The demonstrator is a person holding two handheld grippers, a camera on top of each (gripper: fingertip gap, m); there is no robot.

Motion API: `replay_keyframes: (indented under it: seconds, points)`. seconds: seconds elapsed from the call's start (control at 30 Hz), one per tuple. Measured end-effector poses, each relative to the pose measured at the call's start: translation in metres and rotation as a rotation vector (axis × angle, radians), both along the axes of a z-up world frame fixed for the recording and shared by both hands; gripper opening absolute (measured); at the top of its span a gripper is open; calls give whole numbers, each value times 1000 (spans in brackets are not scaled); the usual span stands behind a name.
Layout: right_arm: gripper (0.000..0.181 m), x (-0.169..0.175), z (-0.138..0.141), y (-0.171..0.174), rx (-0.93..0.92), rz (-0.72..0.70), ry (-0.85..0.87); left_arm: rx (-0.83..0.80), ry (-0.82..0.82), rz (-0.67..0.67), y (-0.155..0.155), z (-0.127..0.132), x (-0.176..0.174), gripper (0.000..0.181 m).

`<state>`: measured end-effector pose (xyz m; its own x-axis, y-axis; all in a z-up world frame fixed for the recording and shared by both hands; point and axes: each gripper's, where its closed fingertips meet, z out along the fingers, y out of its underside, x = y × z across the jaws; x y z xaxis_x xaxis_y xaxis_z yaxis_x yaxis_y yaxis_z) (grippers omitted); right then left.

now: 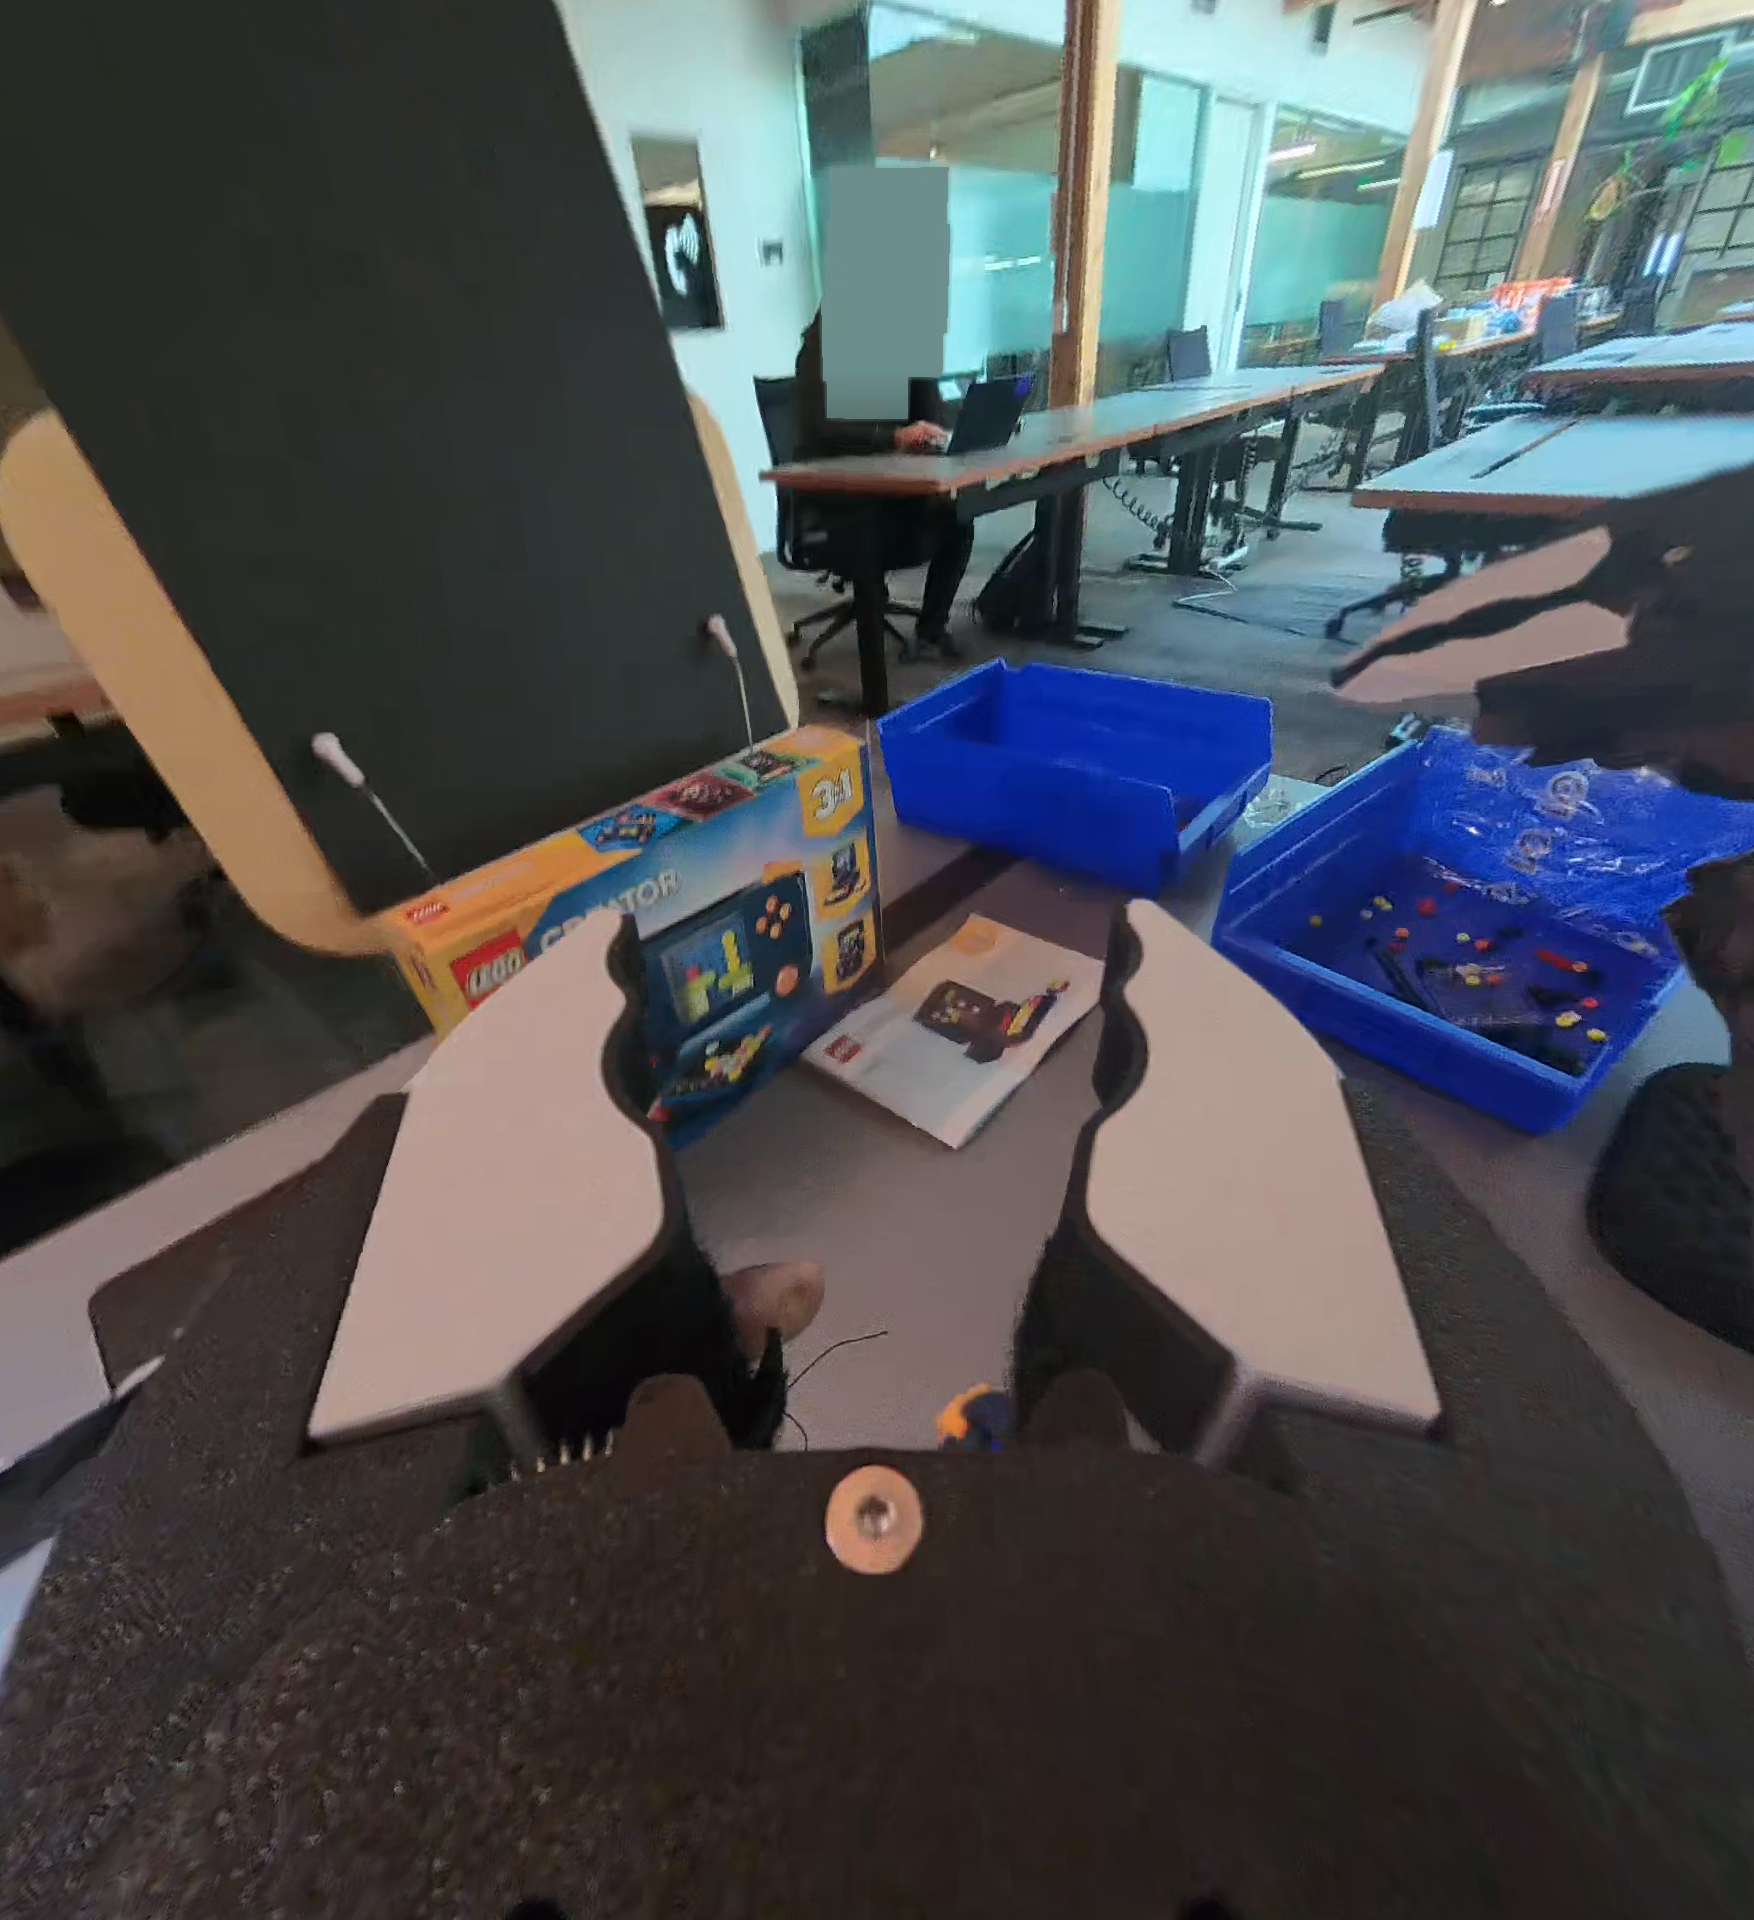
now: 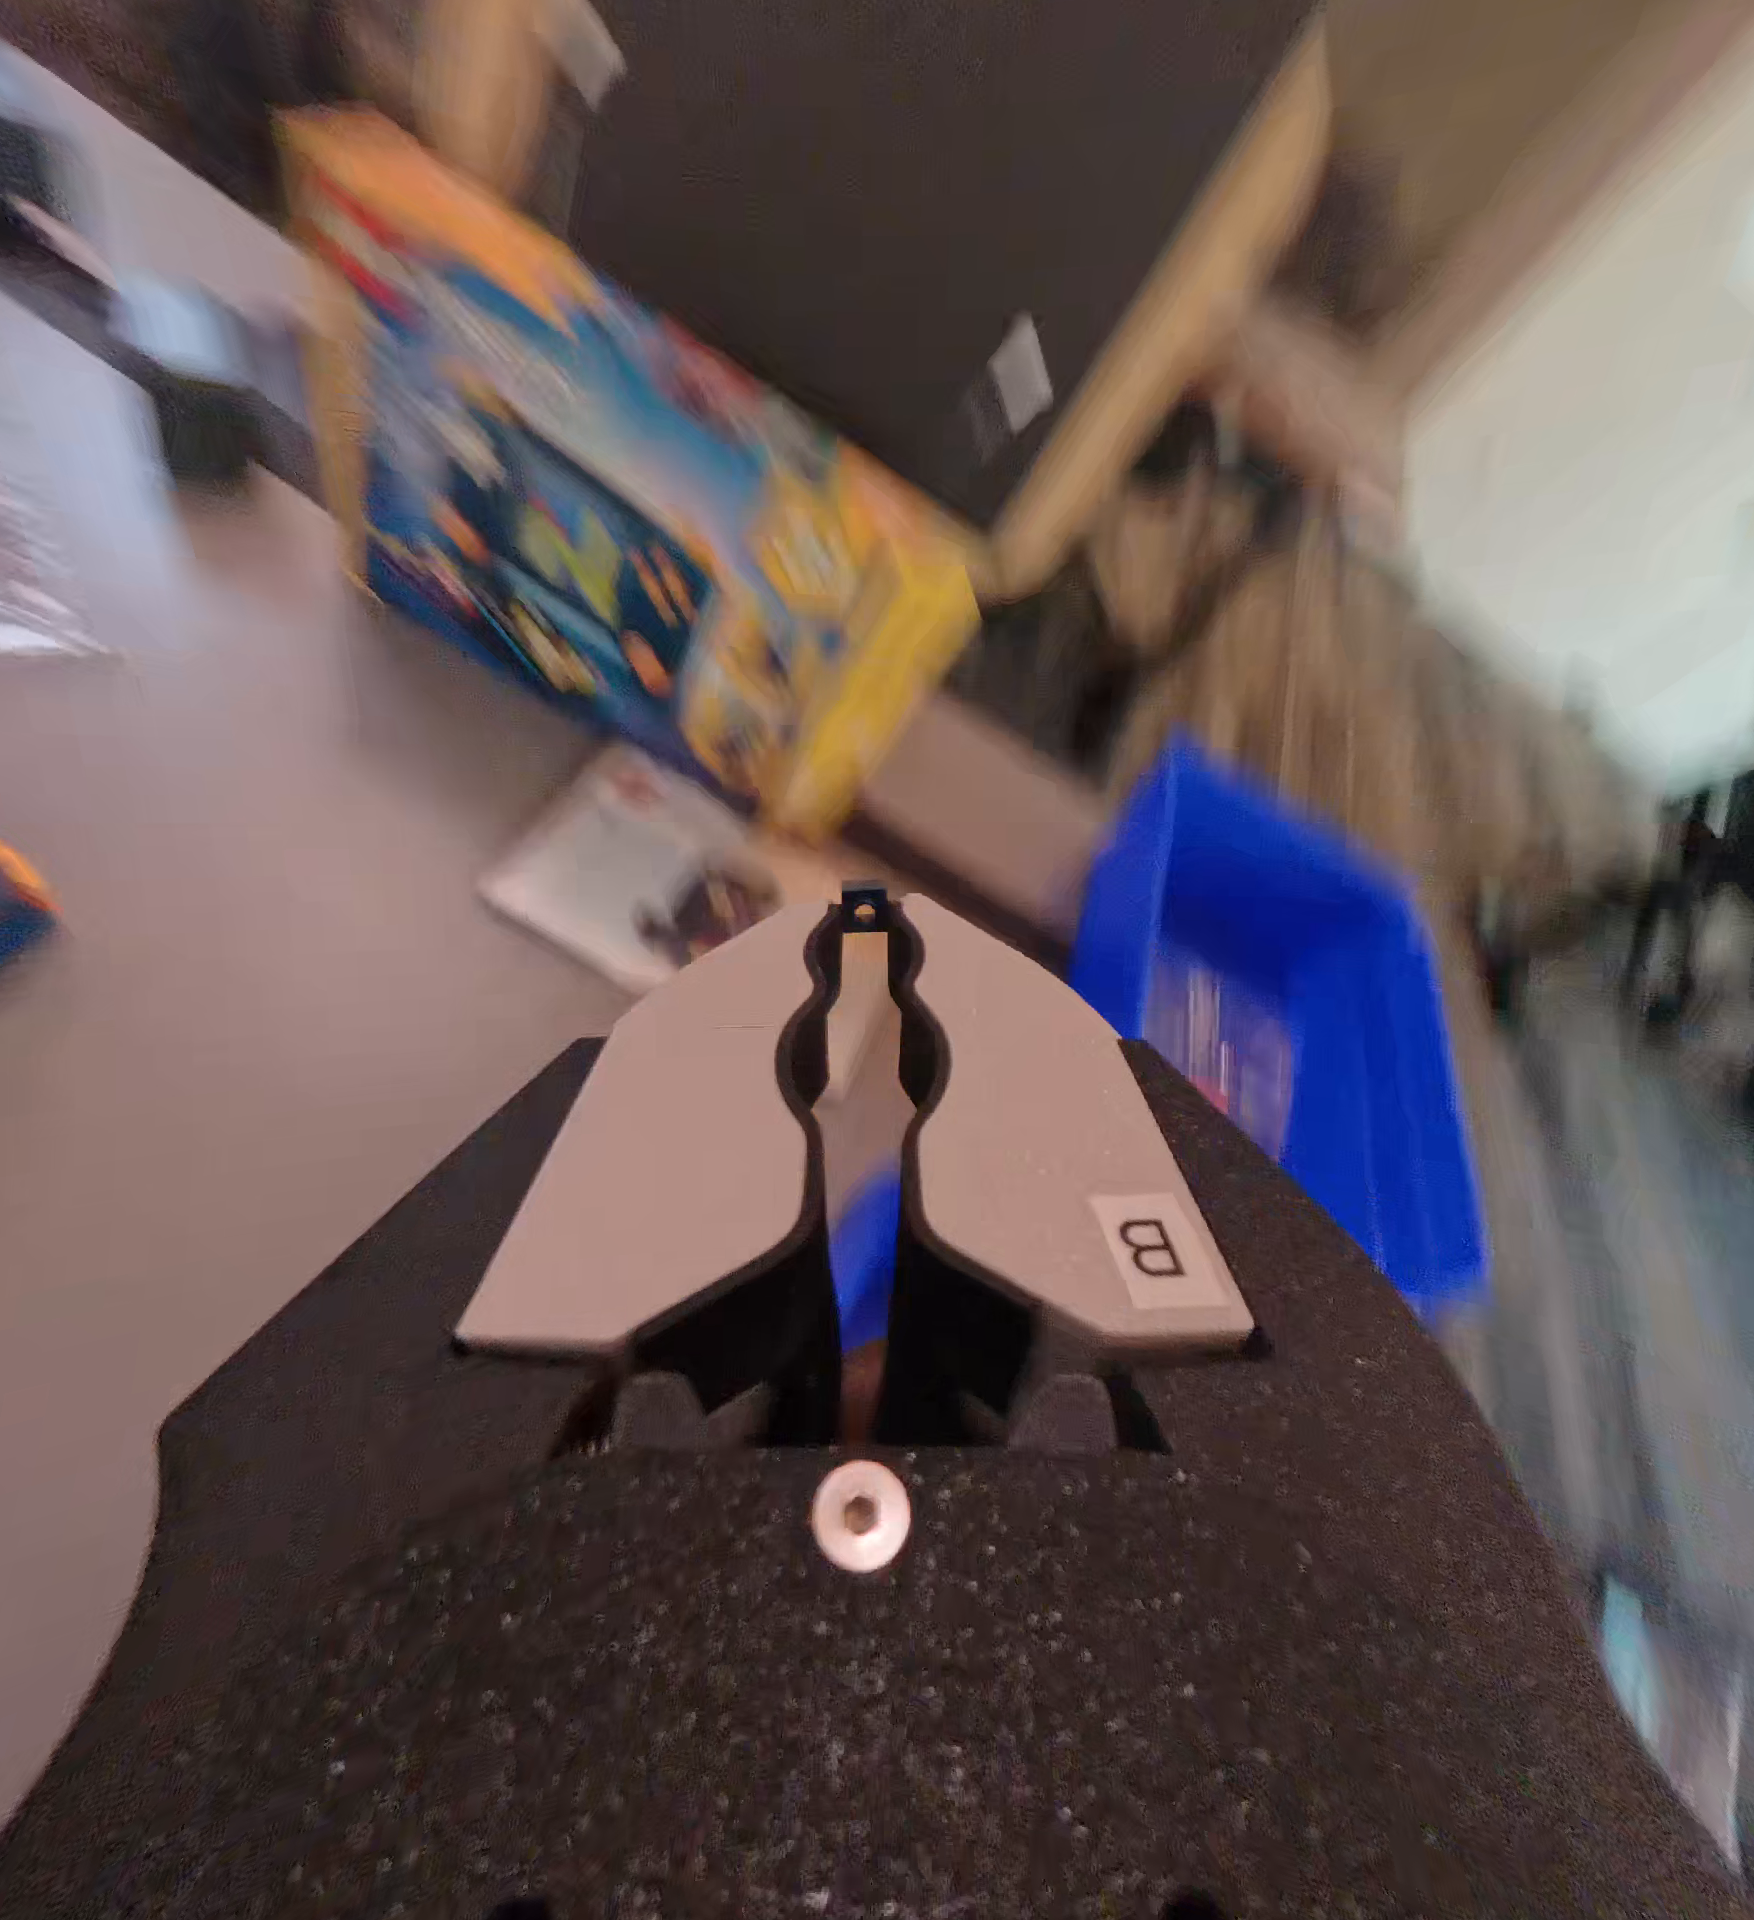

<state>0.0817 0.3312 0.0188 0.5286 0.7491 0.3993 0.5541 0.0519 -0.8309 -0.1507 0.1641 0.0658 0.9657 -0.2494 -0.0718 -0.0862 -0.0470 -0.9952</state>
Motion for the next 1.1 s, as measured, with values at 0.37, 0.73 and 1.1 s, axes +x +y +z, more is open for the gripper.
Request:
replay_keyframes:
  seconds: [0.37, 0.73, 1.1]
  points:
    - [8, 129, -162, 61, -661, -468, -134, -75, 40, 78, -6, -9, -23, 75]
    - [11, 129, -186, 54, -801, -489, -161, -100, 54, 56, -4, -14, -18, 70]
    - [14, 127, -182, 54, -804, -485, -146, -113, 73, 49, -8, -16, -21, 64]
